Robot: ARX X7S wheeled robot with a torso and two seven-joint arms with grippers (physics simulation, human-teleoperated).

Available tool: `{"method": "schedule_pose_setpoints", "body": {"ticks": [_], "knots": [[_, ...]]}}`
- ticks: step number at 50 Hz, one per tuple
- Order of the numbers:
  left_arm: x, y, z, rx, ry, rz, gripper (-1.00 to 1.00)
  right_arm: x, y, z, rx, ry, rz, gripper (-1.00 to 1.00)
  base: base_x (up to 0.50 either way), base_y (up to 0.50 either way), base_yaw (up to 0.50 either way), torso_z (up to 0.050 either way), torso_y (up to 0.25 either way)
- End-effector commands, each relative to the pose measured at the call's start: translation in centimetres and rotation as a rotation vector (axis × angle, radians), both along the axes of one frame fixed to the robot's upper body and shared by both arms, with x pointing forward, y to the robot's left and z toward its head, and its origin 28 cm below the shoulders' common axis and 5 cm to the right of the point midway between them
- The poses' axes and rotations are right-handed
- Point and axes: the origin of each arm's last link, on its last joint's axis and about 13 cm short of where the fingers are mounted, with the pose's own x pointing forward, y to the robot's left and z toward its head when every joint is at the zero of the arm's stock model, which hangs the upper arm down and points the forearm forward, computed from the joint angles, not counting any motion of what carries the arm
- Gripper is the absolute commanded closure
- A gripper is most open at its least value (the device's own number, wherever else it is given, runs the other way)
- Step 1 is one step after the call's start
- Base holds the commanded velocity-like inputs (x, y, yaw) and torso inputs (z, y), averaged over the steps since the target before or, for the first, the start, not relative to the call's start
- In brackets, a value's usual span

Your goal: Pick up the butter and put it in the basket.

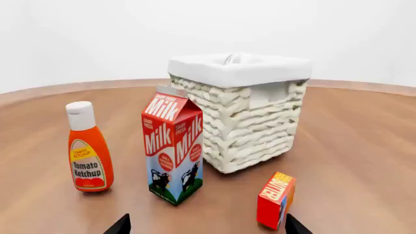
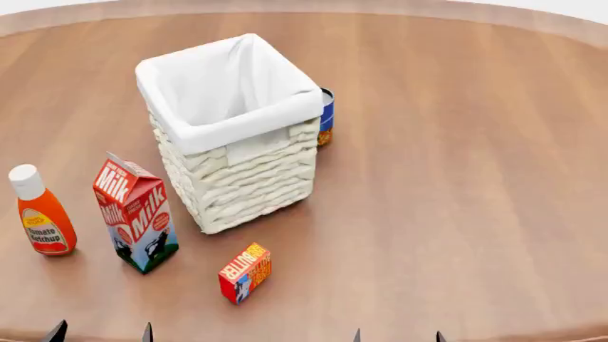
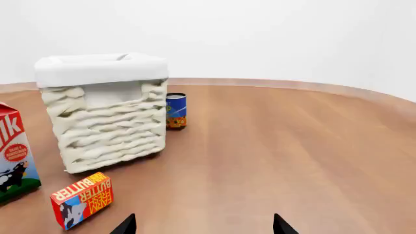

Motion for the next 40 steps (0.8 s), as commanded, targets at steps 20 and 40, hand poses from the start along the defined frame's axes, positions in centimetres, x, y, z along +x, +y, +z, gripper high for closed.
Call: {"method": "schedule_pose_setpoints", "body": {"ticks": [20,40], "knots": [[-0.1,-0.4,0.4,-0.002,-0.001,-0.028,-1.0,0.5,0.1,-0.3,-0.057,0.019,-0.056,-1.0,0.0,0.0,0.0,0.0,0.0],[-2.6,-0.6,9.2,-0.04,-0.246,-0.075,-1.0,-1.2,0.3,10.1,-0.178,-0.293,-0.121,-1.0,0.0,0.0,0.0,0.0,0.0]]}}
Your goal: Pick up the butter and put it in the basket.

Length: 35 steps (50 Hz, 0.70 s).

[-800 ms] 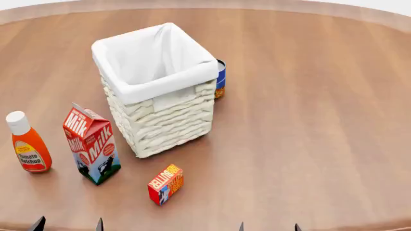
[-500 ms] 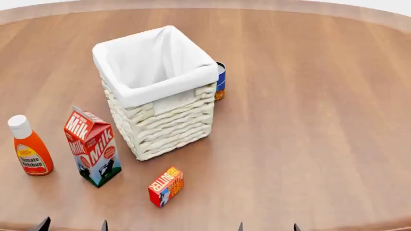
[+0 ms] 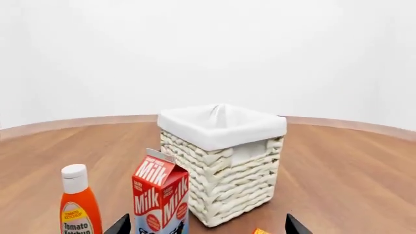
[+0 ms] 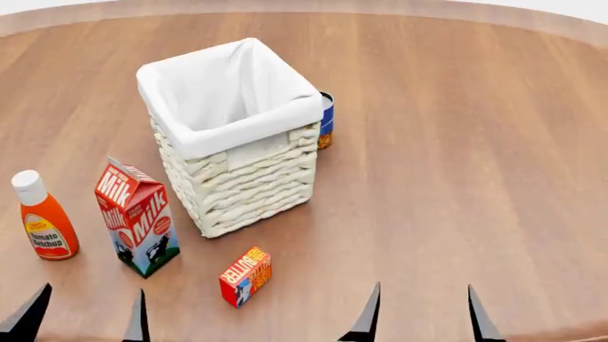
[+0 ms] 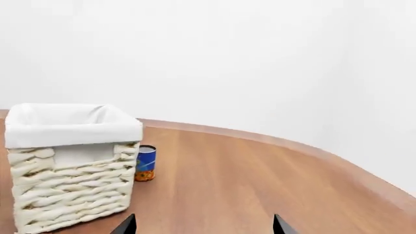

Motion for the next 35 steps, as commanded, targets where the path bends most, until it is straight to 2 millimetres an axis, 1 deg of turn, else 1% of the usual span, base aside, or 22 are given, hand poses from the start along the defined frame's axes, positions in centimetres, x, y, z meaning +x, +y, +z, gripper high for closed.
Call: {"method": "schedule_pose_setpoints", "body": {"ticks": [1,3,5,12,23,35], "knots": [[-2.0,-0.1,4.9,-0.018,-0.153,-0.023,-1.0,-1.6,0.3,5.7,-0.05,-0.159,-0.013,-1.0,0.0,0.0,0.0,0.0,0.0],[-2.4,-0.1,5.7,-0.029,-0.161,-0.027,-1.0,-1.8,0.4,6.4,-0.047,-0.179,-0.01,-1.0,0.0,0.0,0.0,0.0,0.0],[-3.1,-0.3,7.3,-0.034,-0.214,-0.039,-1.0,-2.2,0.5,7.3,-0.038,-0.198,0.0,-1.0,0.0,0.0,0.0,0.0,0.0],[-4.0,-0.4,8.8,-0.034,-0.255,-0.052,-1.0,-2.6,0.7,8.4,-0.062,-0.226,-0.003,-1.0,0.0,0.0,0.0,0.0,0.0],[-4.0,-0.6,8.9,-0.03,-0.259,-0.067,-1.0,-2.7,0.6,8.7,-0.076,-0.236,0.002,-1.0,0.02,0.0,0.0,0.0,0.0],[-4.2,-0.6,9.0,-0.031,-0.26,-0.074,-1.0,-2.8,0.7,8.8,-0.075,-0.24,0.004,-1.0,0.46,0.0,0.0,0.0,0.0]]}}
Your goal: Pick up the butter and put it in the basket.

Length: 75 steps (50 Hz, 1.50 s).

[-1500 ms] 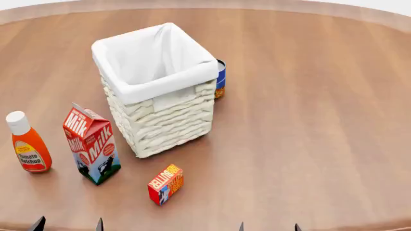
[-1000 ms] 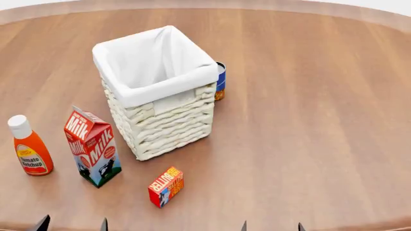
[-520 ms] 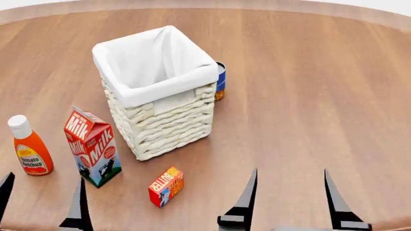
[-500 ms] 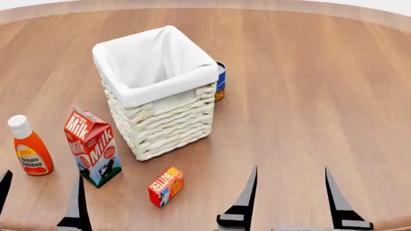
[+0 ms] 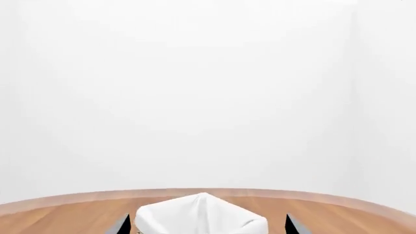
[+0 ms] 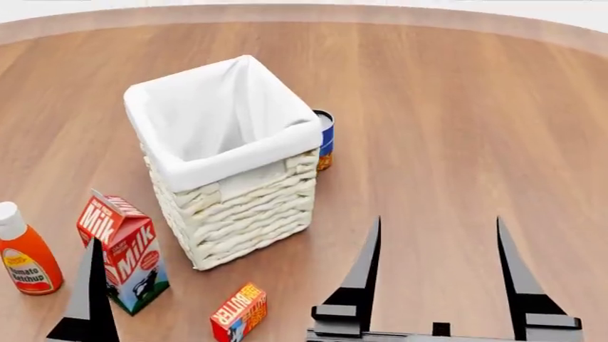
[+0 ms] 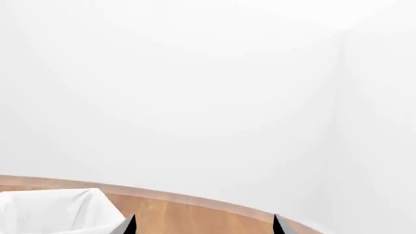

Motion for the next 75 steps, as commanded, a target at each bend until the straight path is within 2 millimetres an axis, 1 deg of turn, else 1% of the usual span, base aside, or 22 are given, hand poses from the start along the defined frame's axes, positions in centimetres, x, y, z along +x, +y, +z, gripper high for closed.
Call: {"method": "schedule_pose_setpoints", "body": {"ticks": [1,11,15,19,23,25,46,48,49,53,54,58,61,65,75], "knots": [[-0.35,-0.06,0.38,0.0,-0.01,-0.011,-1.0,-0.19,0.03,0.3,-0.002,-0.01,0.002,-1.0,0.5,0.0,0.0,0.0,0.0],[-0.52,-0.12,0.54,0.0,-0.013,-0.018,-1.0,-0.29,-0.05,0.42,0.001,-0.009,-0.003,-1.0,0.5,0.0,0.0,0.0,0.0],[-0.6,-0.19,0.58,-0.002,-0.018,-0.022,-1.0,-0.37,-0.16,0.72,0.037,-0.032,-0.007,-1.0,0.41,0.0,0.0,0.0,0.0],[-0.65,-0.27,0.63,-0.003,-0.022,-0.028,-1.0,-0.46,-0.36,0.64,0.068,-0.029,-0.005,-1.0,0.0,0.0,0.0,0.0,0.0],[-0.6,-0.31,0.51,-0.003,-0.02,-0.03,-1.0,-0.41,-0.23,0.5,-0.002,-0.014,-0.022,-1.0,0.0,0.1,0.0,0.0,0.0],[-0.61,-0.33,0.54,-0.003,-0.02,-0.033,-1.0,-0.39,-0.03,0.45,-0.001,-0.001,0.003,-1.0,0.0,0.5,0.0,0.0,0.0],[-0.7,-0.41,0.5,0.0,-0.024,-0.041,-1.0,-0.54,0.05,0.71,0.005,-0.021,0.025,-1.0,0.0,0.5,0.0,0.0,0.0],[-0.7,-0.42,0.49,-0.001,-0.024,-0.042,-1.0,-0.54,0.05,0.82,0.057,-0.04,0.038,-1.0,0.0,0.5,0.0,0.0,0.0],[-0.72,-0.42,0.52,-0.001,-0.025,-0.042,-1.0,-0.63,-0.03,0.96,0.11,-0.055,0.047,-1.0,0.0,0.0,0.0,0.0,0.0],[-0.72,-0.4,0.55,-0.001,-0.025,-0.042,-1.0,-0.56,-0.08,0.72,0.054,-0.019,0.031,-1.0,0.0,0.0,0.0,0.0,0.0],[-0.71,-0.4,0.54,-0.002,-0.025,-0.042,-1.0,-0.69,-0.01,0.9,0.076,-0.049,0.046,-1.0,0.0,0.0,0.0,0.0,0.0],[-0.71,-0.39,0.52,-0.002,-0.024,-0.043,-1.0,-0.78,-0.01,0.56,0.079,-0.04,0.06,-1.0,0.0,0.0,0.0,0.0,0.0],[-0.74,-0.42,0.51,-0.005,-0.022,-0.046,-1.0,-1.06,-0.03,0.89,0.071,-0.071,0.066,-1.0,0.0,0.0,0.0,0.0,0.0],[-0.75,-0.48,0.59,-0.002,-0.023,-0.049,-1.0,-1.11,-0.12,0.87,0.114,-0.085,0.083,-1.0,0.0,0.0,0.0,0.0,0.0],[-0.83,-0.57,0.59,-0.004,-0.014,-0.057,-1.0,-1.11,-0.28,0.65,0.135,-0.068,0.091,-1.0,0.0,0.0,-0.5,0.0,0.0]]}}
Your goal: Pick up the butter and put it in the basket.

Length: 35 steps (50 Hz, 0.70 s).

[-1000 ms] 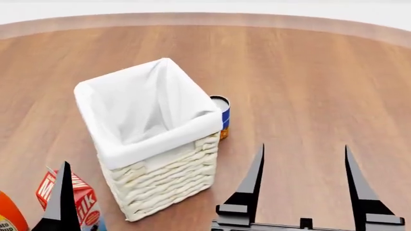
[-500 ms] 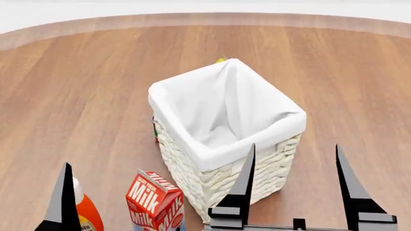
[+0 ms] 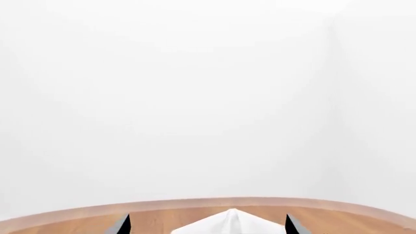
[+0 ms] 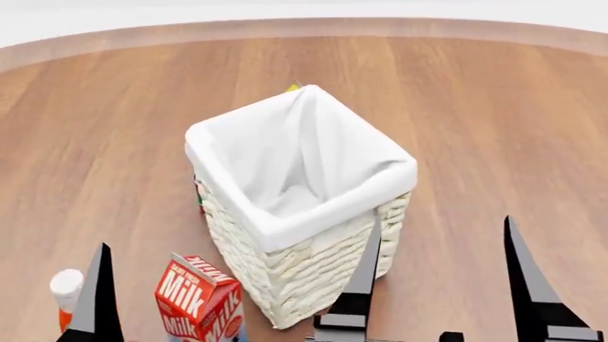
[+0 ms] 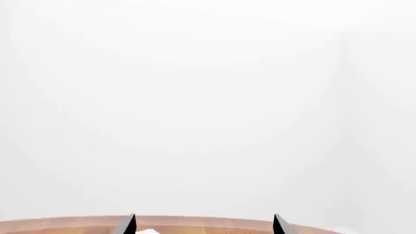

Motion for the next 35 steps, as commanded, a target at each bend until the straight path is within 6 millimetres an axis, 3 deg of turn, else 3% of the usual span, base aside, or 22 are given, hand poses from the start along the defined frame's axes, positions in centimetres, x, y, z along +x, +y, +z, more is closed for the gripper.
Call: {"method": "schedule_pose_setpoints", "body": {"ticks": [1,25,35], "knots": [[-0.09,-0.06,0.05,0.002,0.003,-0.006,-1.0,-0.1,-0.18,-0.11,0.029,-0.003,0.013,-1.0,0.0,0.0,-0.5,0.0,0.0],[-0.16,-0.09,0.13,0.004,0.003,-0.013,-1.0,0.02,-0.57,-0.02,0.058,0.013,-0.033,-1.0,0.0,0.0,-0.49,0.0,0.0],[-0.16,-0.05,0.04,0.004,0.003,-0.012,-1.0,0.24,-0.52,0.02,0.004,0.044,-0.072,-1.0,0.0,0.0,0.0,0.0,0.0]]}}
